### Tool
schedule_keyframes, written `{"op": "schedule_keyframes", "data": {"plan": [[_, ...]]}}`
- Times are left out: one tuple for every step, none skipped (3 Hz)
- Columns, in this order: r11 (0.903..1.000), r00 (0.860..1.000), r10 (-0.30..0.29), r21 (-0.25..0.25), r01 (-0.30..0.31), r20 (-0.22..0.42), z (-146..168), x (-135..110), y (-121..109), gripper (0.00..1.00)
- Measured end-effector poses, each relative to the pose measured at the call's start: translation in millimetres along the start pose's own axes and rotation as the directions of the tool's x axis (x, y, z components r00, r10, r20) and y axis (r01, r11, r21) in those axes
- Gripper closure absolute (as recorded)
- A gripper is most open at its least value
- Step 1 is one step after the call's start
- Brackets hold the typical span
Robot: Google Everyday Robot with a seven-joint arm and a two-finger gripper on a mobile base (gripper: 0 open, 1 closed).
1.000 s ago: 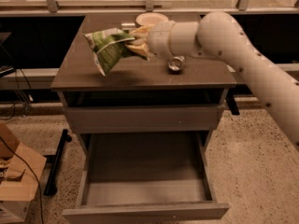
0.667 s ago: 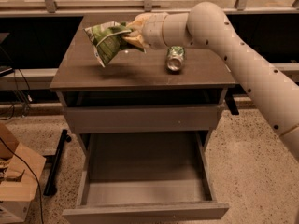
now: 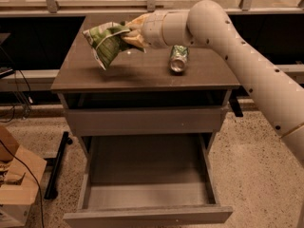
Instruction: Pick green jalapeno chip bag from middle drawer and place on counter
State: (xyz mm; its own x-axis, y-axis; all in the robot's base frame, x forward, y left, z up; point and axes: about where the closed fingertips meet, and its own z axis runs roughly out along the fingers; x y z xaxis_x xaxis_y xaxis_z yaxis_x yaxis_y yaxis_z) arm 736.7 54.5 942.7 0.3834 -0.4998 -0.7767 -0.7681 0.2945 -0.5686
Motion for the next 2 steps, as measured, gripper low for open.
{"op": "schedule_keyframes", "data": {"plan": [[1.0000, 1.000, 0.000, -0.004, 0.000, 0.002, 2.3, -0.8, 1.7, 0.11], [1.0000, 1.000, 0.000, -0.007, 0.000, 0.003, 3.8, -1.4, 2.8, 0.00]]}}
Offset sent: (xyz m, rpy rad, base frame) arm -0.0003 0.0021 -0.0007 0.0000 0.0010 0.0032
